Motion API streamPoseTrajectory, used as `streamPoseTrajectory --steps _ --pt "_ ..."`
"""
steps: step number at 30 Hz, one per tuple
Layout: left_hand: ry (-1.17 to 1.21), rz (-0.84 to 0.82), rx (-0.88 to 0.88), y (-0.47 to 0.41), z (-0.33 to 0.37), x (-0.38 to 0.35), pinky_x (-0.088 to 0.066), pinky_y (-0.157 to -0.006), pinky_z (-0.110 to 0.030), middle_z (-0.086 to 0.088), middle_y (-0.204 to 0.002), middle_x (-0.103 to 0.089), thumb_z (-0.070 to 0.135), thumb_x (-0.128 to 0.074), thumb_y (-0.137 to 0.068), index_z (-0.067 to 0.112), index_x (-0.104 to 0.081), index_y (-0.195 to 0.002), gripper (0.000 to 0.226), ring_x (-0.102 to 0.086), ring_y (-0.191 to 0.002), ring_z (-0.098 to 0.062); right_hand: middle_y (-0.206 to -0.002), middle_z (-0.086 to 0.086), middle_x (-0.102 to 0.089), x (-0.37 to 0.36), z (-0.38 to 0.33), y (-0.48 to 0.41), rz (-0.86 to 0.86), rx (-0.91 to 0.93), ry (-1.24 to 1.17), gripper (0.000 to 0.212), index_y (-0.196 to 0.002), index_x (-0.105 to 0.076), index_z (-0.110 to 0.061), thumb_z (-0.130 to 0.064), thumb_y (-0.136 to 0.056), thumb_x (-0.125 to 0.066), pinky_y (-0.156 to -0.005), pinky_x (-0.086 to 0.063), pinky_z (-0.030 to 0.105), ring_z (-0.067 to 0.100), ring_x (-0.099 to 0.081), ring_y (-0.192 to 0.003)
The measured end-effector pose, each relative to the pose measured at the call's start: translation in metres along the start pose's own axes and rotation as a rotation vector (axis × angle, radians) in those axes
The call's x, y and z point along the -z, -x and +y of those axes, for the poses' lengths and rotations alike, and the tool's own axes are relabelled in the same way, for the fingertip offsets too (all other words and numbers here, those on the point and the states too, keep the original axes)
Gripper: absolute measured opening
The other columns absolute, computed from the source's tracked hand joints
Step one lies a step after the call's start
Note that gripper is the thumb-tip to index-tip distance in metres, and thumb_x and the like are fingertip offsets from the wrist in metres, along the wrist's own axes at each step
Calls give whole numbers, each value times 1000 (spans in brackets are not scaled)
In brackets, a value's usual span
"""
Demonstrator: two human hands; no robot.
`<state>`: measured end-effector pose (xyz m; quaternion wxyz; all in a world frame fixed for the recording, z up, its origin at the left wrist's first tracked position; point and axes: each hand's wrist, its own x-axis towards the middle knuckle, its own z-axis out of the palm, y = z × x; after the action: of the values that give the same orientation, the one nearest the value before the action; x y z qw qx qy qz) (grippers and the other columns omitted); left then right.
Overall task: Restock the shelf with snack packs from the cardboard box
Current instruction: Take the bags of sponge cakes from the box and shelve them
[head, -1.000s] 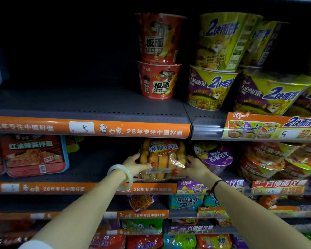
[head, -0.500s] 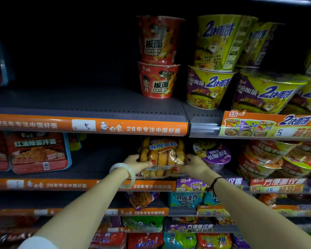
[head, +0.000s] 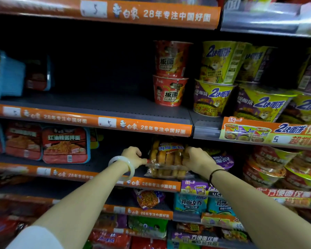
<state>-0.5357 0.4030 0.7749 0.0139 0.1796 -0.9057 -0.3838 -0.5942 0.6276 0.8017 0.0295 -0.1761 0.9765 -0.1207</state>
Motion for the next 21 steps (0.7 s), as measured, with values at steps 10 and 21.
streamPoseTrajectory --steps 10,21 --pt "-75 16 80 55 -51 35 -49 -94 -34 -8 -113 -64 27 -71 -79 8 -60 -116 43 -61 -105 -24 -92 11 -64 -17 -75 10 -113 213 8 25 -89 -61 -10 -33 -83 -65 -66 -47 34 28 -63 -89" --pt "-141 -2 293 125 -153 118 -50 -76 -32 -3 -79 -57 31 -71 -77 16 -55 -81 22 -55 -74 -20 -90 8 -69 -68 -230 32 -497 518 30 34 -107 -66 -5 -24 -80 -72 -62 -49 27 20 -62 -78"
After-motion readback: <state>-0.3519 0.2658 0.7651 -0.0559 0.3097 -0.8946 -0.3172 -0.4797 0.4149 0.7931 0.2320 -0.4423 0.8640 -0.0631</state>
